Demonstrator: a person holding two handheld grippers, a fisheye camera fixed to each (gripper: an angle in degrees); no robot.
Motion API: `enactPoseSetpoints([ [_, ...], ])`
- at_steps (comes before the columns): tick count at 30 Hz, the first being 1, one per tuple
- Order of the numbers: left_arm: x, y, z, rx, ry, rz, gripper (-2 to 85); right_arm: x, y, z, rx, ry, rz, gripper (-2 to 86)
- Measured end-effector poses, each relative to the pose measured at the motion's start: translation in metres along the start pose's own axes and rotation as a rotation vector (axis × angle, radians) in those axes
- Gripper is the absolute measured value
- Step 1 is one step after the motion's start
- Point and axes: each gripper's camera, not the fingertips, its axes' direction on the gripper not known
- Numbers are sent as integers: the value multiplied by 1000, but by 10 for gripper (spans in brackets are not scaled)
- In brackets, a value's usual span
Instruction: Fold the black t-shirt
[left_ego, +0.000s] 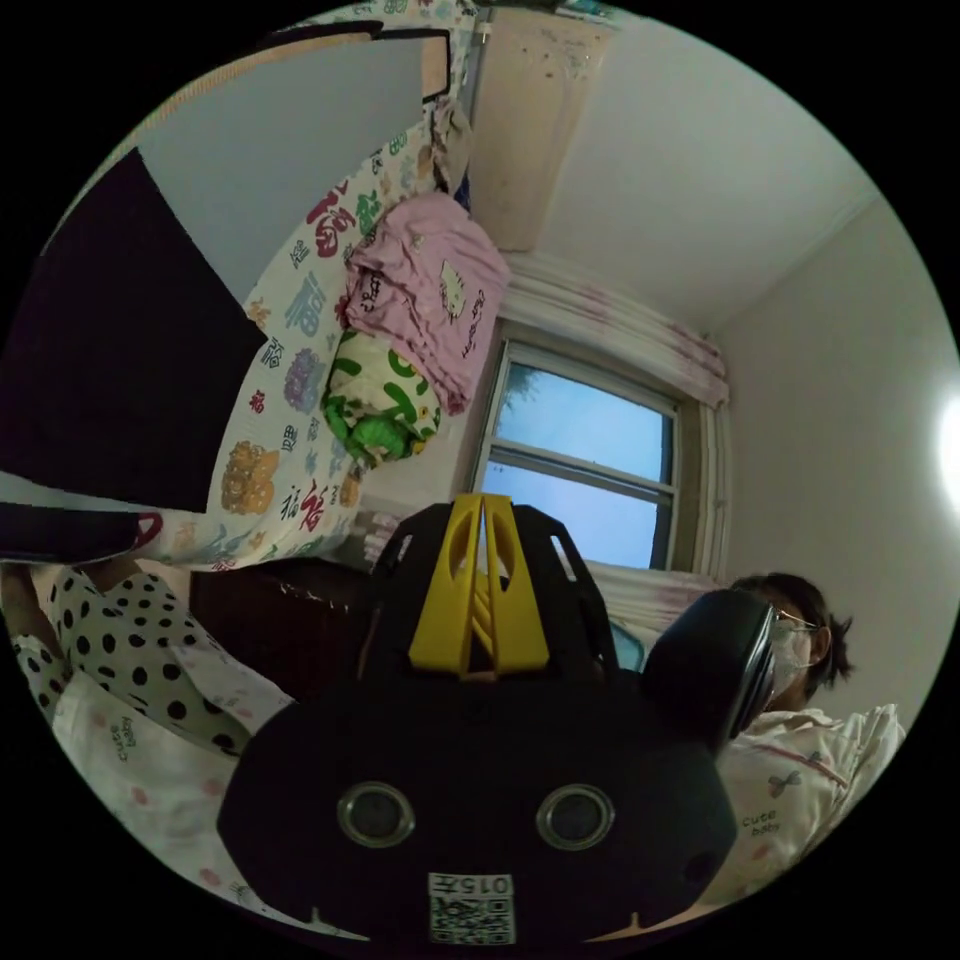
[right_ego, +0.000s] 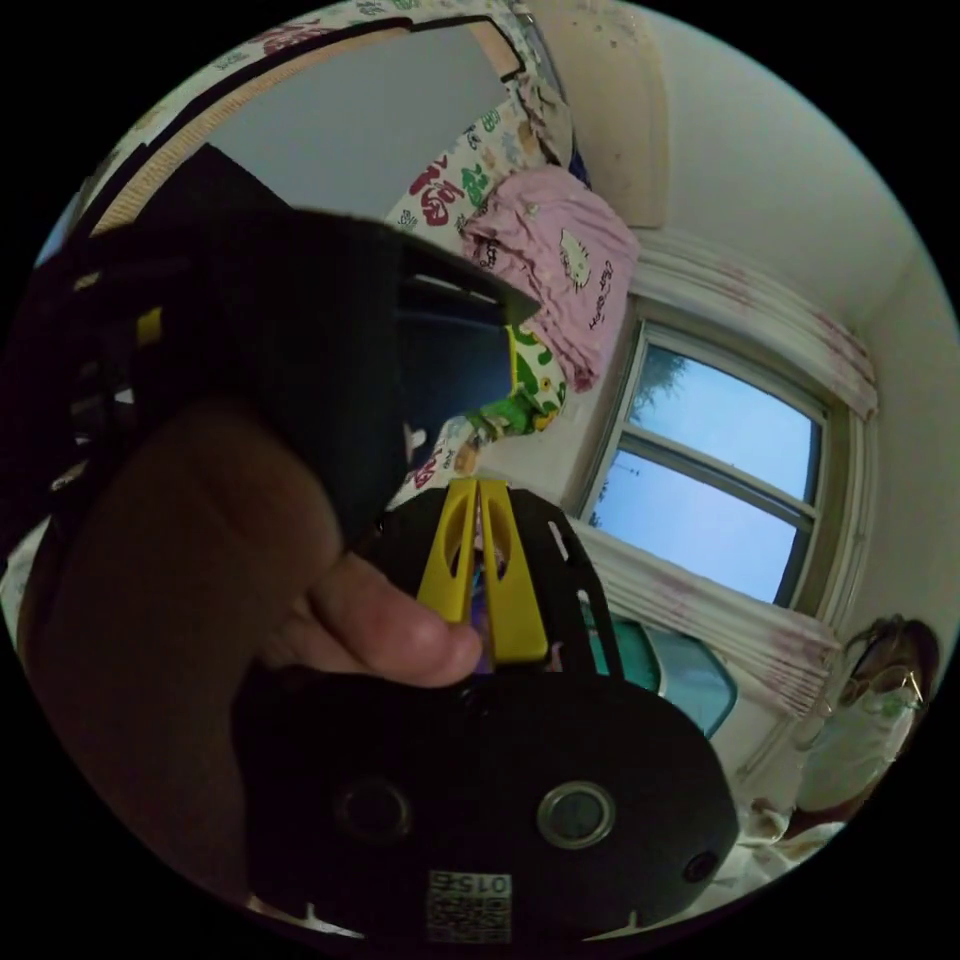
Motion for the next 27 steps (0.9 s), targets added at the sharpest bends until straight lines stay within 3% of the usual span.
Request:
enactPoseSetpoints([
  [6,41,10,9,173,-96,113,-9,46,6,5,220,-106,-10,-10],
  [12,90,30,49,241,-369,259,-9,91,17,41,457,-525,-156,-9],
  [14,96,32,68,227,-391,276,-9,108,19,63,484,-675,-342,-10],
  [17,106,30,91,218,-417,283,-8,140,18,106,521,-912,-390,-10],
  [19,118,27,97,258,-510,352,-8,157,16,141,518,-1001,-346,-10],
  [23,128,-3,104,220,-963,423,-3,179,-4,240,352,-1082,-331,-9],
  [27,90,-51,101,73,-1176,186,6,203,-22,305,308,-1203,-291,2],
])
